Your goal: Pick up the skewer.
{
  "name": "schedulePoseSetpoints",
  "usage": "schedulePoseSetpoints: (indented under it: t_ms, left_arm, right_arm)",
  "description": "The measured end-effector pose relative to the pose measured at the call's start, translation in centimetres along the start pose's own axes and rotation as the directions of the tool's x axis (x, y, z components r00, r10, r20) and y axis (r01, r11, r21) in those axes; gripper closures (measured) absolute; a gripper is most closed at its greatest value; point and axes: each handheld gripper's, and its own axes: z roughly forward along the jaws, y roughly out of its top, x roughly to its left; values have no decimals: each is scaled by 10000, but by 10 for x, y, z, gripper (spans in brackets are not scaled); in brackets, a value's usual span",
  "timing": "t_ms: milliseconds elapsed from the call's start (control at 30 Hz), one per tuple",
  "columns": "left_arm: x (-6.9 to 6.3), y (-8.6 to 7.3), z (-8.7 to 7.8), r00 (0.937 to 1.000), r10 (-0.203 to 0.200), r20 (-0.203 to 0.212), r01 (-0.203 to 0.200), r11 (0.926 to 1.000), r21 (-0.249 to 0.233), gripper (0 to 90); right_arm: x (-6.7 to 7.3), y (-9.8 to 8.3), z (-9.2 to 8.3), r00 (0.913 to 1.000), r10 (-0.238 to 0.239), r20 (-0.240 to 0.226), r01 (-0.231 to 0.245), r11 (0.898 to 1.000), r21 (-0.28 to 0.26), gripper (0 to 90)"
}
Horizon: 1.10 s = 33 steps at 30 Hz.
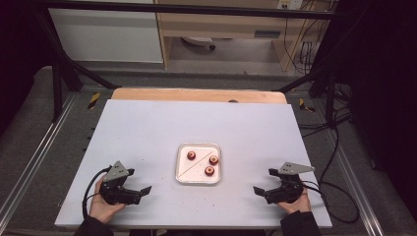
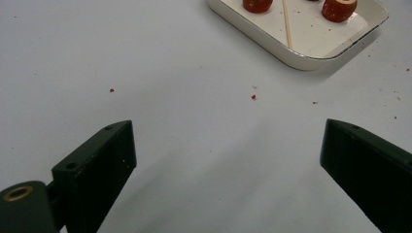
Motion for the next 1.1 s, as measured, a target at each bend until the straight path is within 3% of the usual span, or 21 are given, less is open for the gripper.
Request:
schedulePoseSetpoints:
  t_ms: [467, 1100]
  left_arm:
    - [-5, 7, 3, 9997, 80, 239, -79, 10000, -23, 61]
    - [-17, 20, 10, 9993, 257, 259, -264, 9992, 284, 61]
  right_arm:
    - [0, -1, 1, 9999, 5, 122, -7, 9999, 157, 7]
    - [0, -1, 2, 9998, -94, 200, 90, 9997, 217, 7]
